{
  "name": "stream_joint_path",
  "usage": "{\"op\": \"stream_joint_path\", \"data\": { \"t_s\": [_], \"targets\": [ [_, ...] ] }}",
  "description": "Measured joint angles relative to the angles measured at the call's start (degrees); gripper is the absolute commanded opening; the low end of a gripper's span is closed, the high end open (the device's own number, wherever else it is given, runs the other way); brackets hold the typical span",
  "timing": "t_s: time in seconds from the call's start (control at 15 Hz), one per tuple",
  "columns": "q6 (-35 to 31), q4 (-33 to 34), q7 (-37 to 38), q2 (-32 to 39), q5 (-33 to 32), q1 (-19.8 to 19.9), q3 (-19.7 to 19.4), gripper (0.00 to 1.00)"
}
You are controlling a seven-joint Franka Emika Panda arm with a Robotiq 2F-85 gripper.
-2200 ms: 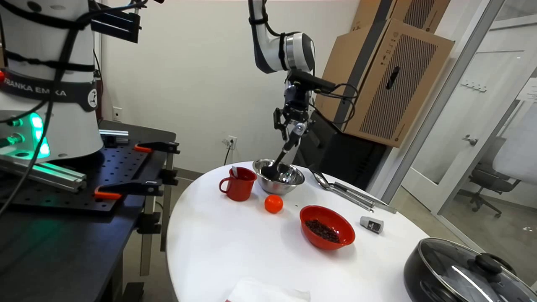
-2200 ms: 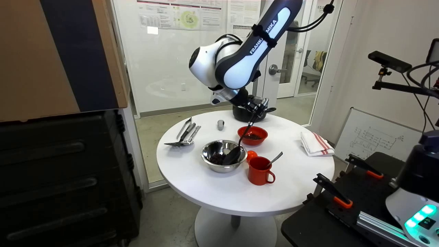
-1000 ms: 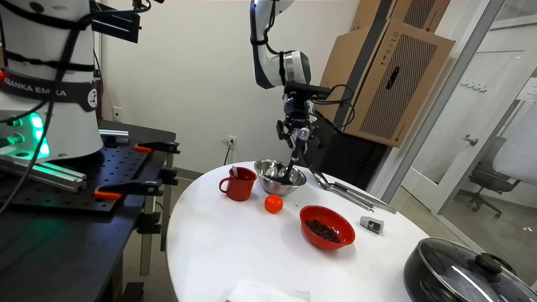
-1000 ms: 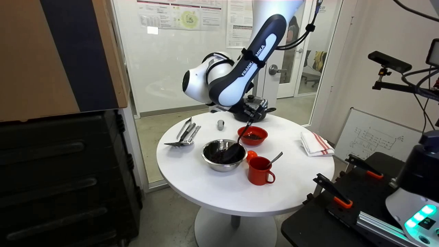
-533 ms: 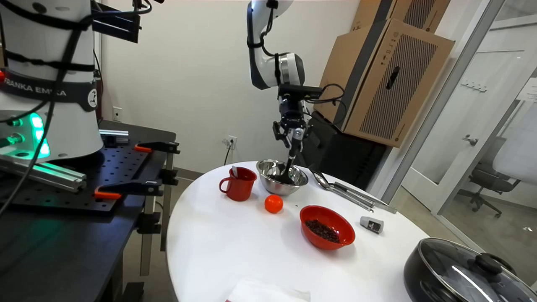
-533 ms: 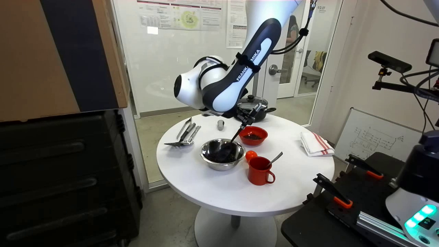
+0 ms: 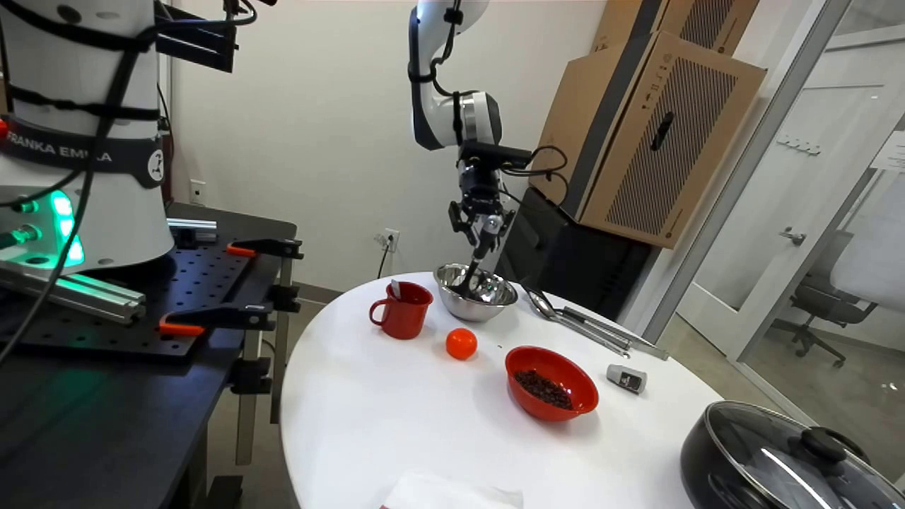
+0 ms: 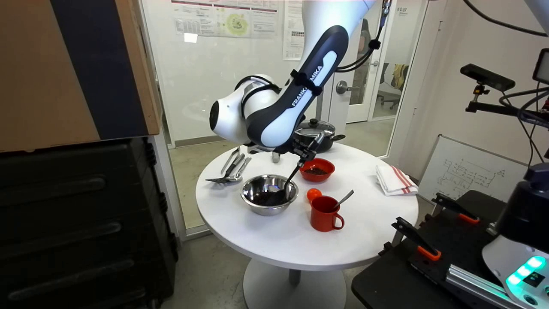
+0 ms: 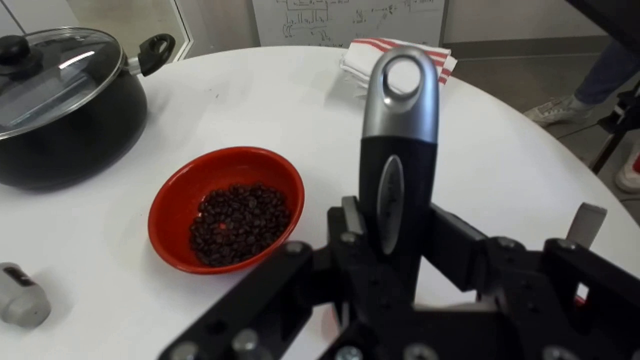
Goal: Pick the spoon and stir the contents in the silver bowl
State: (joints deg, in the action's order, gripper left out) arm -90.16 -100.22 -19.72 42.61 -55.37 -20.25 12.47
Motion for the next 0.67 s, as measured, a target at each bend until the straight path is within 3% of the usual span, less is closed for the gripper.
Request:
{"op": "stream_joint_path", "data": {
  "t_s": [0.4, 0.67],
  "targets": [
    [11.97, 0.02, -2.88, -0.1, -0.54, 0.11, -0.38, 0.08],
    [14.71, 0.12, -2.36, 0.03, -2.37, 0.38, -0.59, 0.08]
  ]
}}
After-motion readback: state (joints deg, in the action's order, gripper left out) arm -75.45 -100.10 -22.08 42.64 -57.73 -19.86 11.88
